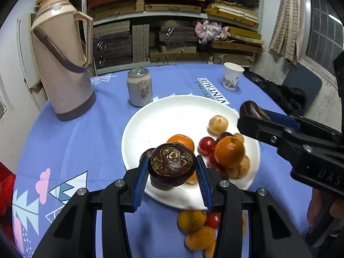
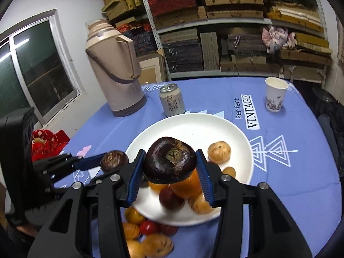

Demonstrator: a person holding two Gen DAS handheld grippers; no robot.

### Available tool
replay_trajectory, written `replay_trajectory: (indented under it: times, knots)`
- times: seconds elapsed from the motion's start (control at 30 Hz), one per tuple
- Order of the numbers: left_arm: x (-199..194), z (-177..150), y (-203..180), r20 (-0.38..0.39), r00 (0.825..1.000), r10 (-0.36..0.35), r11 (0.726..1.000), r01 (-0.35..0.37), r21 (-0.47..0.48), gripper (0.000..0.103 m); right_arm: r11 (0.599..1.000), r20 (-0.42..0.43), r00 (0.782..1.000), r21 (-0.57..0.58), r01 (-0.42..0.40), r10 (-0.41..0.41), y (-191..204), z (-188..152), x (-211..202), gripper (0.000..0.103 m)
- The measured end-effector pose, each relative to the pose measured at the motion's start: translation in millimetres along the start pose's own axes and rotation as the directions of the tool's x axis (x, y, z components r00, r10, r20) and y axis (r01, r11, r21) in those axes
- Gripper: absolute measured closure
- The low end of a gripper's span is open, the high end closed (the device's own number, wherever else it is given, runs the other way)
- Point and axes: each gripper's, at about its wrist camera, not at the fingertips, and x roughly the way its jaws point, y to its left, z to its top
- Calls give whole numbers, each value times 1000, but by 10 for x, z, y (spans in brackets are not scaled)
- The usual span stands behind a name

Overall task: Organize fruits
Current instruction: 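Carry the brown and purple fruits onto the white plate and open both tools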

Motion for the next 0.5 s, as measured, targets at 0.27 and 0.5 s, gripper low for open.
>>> replay_trajectory:
  times: [0.27, 0.5]
  knots:
    - [374, 29, 140, -79, 997, -14, 997, 9, -72, 59, 999, -61, 997, 10, 42, -42, -31, 117, 490, 57]
    - [439, 6, 136, -106, 994, -29, 995, 19, -94, 59, 998, -89, 995, 42, 53, -49, -103, 87, 658, 53]
